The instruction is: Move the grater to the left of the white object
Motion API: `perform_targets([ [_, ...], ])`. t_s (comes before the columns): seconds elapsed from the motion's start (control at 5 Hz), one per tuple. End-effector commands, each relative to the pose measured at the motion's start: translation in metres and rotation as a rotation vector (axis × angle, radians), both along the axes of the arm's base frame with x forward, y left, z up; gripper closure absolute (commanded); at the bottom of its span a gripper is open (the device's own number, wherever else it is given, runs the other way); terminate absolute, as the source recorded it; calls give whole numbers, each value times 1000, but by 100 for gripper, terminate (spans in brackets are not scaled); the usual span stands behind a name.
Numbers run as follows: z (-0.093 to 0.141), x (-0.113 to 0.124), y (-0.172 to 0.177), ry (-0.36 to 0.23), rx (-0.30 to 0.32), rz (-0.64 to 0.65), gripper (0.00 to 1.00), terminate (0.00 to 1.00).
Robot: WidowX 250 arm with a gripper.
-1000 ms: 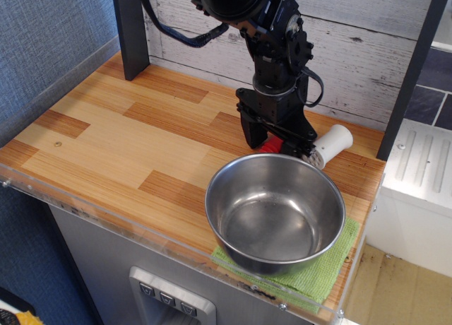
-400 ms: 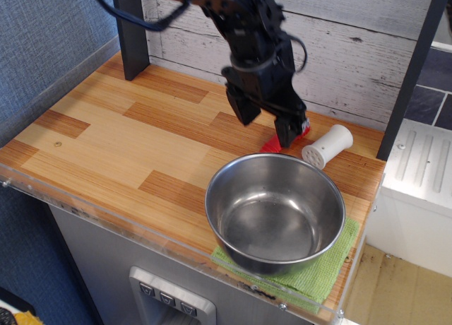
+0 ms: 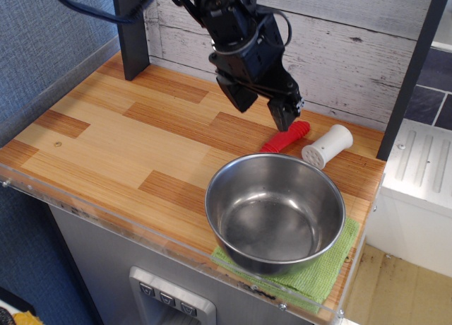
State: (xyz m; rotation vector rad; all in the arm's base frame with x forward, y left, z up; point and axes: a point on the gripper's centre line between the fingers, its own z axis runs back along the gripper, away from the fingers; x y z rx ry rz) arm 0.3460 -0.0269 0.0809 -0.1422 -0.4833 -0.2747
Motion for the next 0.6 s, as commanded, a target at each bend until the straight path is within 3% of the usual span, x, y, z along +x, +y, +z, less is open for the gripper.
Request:
perform_targets([
  [0.0, 18, -7, 4, -50, -1, 4, 0, 0],
  [0.2, 18, -7, 4, -50, -1, 4, 0, 0],
  [0.4, 18, -7, 4, -50, -1, 4, 0, 100],
])
